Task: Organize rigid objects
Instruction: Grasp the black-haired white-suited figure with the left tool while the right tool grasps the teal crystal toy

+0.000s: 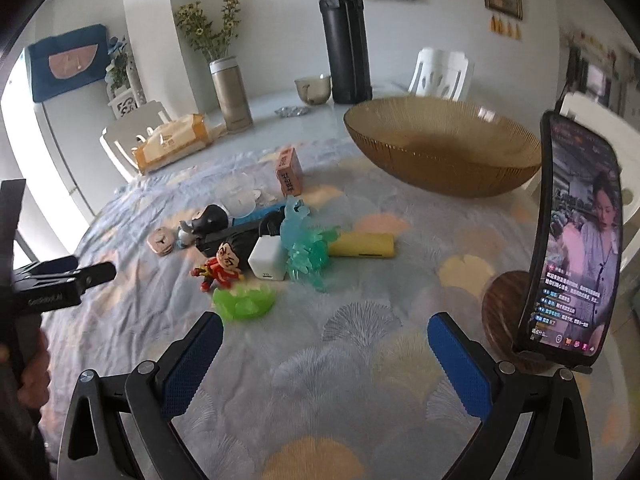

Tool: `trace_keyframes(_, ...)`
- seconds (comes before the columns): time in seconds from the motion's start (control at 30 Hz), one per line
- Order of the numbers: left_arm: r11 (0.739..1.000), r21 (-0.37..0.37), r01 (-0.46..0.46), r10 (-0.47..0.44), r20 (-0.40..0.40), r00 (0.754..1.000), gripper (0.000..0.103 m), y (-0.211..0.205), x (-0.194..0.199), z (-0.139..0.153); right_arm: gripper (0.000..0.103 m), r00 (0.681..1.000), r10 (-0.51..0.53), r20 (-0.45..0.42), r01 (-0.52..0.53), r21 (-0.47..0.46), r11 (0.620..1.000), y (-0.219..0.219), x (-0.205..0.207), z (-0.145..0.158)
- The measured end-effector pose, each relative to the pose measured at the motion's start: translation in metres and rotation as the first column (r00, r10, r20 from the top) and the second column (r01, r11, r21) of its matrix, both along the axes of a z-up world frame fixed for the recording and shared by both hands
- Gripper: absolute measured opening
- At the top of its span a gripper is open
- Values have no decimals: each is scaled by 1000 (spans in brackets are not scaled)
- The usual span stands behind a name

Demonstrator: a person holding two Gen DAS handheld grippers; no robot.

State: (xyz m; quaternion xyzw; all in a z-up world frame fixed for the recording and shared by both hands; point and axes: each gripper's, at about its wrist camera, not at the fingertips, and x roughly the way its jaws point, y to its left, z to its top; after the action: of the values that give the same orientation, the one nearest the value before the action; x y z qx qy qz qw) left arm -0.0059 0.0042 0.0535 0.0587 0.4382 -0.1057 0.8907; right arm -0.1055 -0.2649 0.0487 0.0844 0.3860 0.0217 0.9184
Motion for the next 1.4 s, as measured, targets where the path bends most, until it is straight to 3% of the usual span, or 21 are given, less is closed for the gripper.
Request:
trace_keyframes(0.13, 993, 48, 112, -112, -9, 994, 102, -19, 21, -6, 76, 998, 35, -57, -35, -5, 999, 0, 17, 3)
trace_keyframes(0.27, 976, 42, 214, -213, -11, 977, 93, -35, 36, -9, 64, 991, 61, -116, -55, 54, 997, 0, 40, 1)
trace_keyframes(0.33, 965, 52, 256, -255, -11, 967, 91, -43, 46, -11, 61, 991, 60, -122, -53, 53, 997, 2, 50, 1)
trace_keyframes(0.47, 950, 39, 311, -309, -44, 950, 74, -54, 65, -20, 60, 993, 43, -114, -41, 19, 999, 6, 69, 1)
trace_keyframes(0.53, 937, 32, 347, -344, -70, 936, 73, -61, 72, -28, 60, 990, 36, -133, -33, 29, 999, 4, 79, -6)
trace_keyframes(0.6, 929, 15, 371, -368, -89, 925, 60, -64, 77, -35, 58, 988, 40, -150, -29, 78, 997, -2, 91, -14)
trace_keyframes(0.67, 923, -5, 386, -385, -82, 919, 52, -66, 78, -38, 50, 985, 59, -165, -41, 111, 993, -2, 99, -21)
trace_keyframes(0.77, 910, -27, 413, -414, -59, 909, 30, -70, 74, -37, 39, 986, 87, -144, -63, 163, 985, -4, 103, -22)
trace_keyframes(1.0, 920, -43, 389, -390, -25, 920, 29, -66, 66, -31, 37, 994, 70, -83, -60, 114, 992, 4, 94, -10)
trace_keyframes(1.13, 930, -33, 365, -365, 13, 931, 28, -60, 62, -19, 37, 999, 36, -21, -36, 19, 999, 8, 85, 8)
trace_keyframes(1.4, 935, -56, 350, -344, 87, 935, 16, -63, 58, 17, 37, 999, 2, 32, 0, -58, 998, 15, 77, 28)
